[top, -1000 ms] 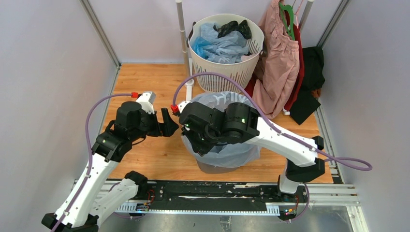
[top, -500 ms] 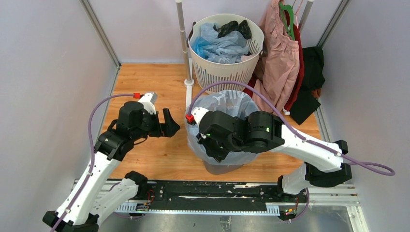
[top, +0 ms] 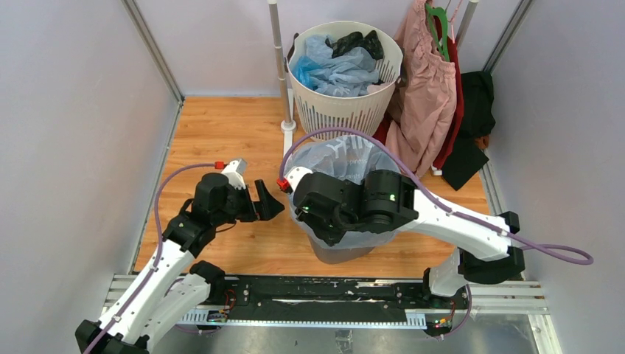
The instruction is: Put the trash bags into the trash bin
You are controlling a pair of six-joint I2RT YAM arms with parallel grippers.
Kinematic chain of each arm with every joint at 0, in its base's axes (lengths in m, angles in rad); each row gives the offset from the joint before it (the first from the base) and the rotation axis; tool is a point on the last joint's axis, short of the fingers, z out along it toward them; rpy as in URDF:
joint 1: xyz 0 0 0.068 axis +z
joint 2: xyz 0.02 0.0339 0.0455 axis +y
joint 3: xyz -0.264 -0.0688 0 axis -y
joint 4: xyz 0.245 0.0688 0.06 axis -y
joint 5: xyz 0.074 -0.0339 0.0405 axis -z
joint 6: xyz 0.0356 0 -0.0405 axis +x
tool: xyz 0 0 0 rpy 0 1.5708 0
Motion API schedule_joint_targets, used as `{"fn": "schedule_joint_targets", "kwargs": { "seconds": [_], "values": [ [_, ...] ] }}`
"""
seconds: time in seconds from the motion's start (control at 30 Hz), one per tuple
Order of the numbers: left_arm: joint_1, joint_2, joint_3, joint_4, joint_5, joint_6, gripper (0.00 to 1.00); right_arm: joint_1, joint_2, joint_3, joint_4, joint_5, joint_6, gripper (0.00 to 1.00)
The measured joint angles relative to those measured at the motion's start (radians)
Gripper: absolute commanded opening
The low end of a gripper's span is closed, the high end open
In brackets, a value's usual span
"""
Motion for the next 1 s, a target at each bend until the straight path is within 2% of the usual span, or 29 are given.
{"fn": "schedule_joint_targets", "kwargs": {
  "seconds": [0.2, 0.37, 0.53, 0.7, 0.8, 0.97, 1.0],
  "values": [
    [0.0, -0.028, -0.116, 0.219, 0.039, -0.093, 1.0, 0.0, 0.036, 0.0, -0.022, 0.006, -0.005, 0.19],
    [0.0, -0.035, -0.127, 0.343, 0.077, -0.132, 1.0, 0.0, 0.035, -0.003, -0.021, 0.006, -0.005, 0.19],
    [0.0, -0.039, -0.127, 0.424, 0.094, -0.136, 1.0, 0.0, 0.025, -0.021, -0.008, 0.007, -0.005, 0.19],
    [0.0, 0.02, -0.127, 0.489, 0.108, -0.135, 0.99, 0.0, 0.019, -0.03, 0.0, 0.007, -0.005, 0.19],
    [0.0, 0.063, -0.127, 0.51, 0.108, -0.126, 0.91, 0.0, 0.018, -0.031, 0.001, 0.007, -0.004, 0.19],
    [0.0, 0.084, -0.127, 0.547, 0.113, -0.107, 0.64, 0.0, 0.011, -0.037, 0.005, 0.007, -0.004, 0.19],
    [0.0, 0.087, -0.127, 0.55, 0.116, -0.104, 0.61, 0.0, 0.01, -0.039, 0.003, 0.007, -0.004, 0.19]
  ]
}}
